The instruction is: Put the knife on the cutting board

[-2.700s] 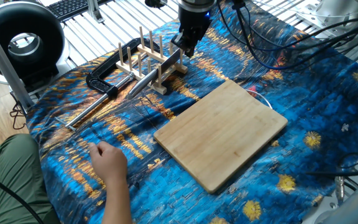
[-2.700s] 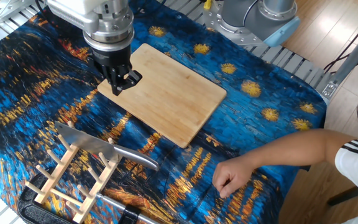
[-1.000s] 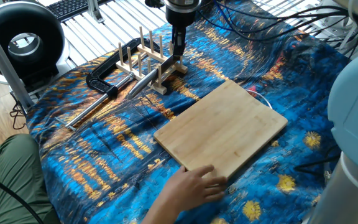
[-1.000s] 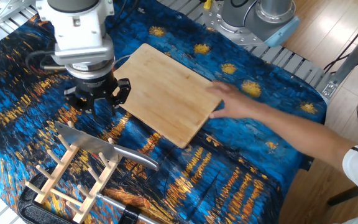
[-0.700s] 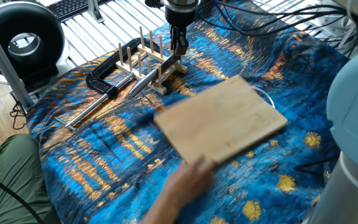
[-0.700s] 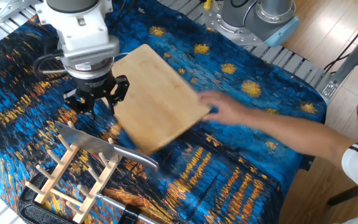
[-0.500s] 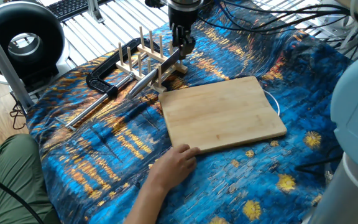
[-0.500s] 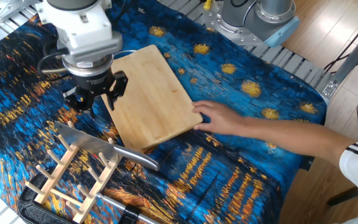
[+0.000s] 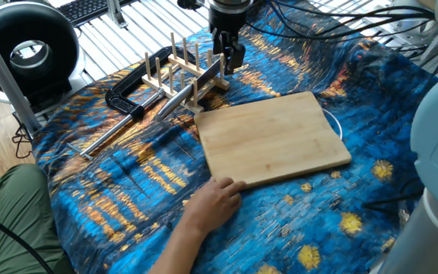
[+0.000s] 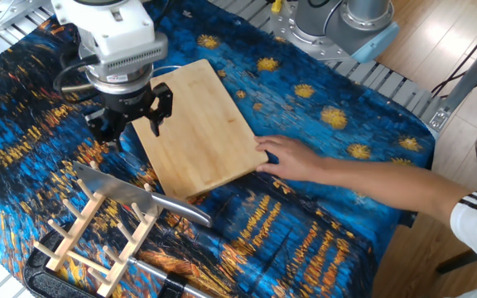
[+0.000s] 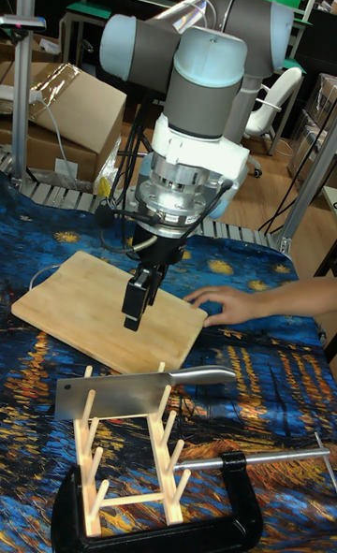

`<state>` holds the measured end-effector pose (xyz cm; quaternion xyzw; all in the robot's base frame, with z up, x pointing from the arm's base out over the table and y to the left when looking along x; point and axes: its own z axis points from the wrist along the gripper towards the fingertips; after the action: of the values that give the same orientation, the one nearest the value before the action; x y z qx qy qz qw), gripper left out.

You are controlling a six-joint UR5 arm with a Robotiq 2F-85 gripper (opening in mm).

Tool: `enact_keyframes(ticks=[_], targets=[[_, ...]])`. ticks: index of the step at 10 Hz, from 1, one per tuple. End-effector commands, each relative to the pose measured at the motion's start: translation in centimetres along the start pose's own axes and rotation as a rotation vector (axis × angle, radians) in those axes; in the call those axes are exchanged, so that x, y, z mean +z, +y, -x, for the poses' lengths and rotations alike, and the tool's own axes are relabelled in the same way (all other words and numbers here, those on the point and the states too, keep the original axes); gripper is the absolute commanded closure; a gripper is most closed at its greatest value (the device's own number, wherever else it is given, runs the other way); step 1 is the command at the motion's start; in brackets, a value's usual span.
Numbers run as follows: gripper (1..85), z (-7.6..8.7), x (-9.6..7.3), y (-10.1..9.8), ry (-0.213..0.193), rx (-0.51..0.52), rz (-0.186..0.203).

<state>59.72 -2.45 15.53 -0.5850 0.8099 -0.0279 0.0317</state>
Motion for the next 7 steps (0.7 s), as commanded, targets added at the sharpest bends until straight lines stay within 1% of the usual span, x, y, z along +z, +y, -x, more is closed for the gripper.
enact_keyframes(ticks=[1,2,4,6,7], targets=[[24.0,1.4,0.5,-0.7,-0.063,-0.059,0.033],[22.3,1.9,1.0,-1.6,-0.082,-0.086,0.049],[22.7,1.9,1.4,-3.8,-0.066,-0.167,0.037],[23.3,1.6,2.0,-5.0,-0.048,-0.216,0.02],[24.0,1.5,2.4,-5.5,-0.035,-0.224,0.017]])
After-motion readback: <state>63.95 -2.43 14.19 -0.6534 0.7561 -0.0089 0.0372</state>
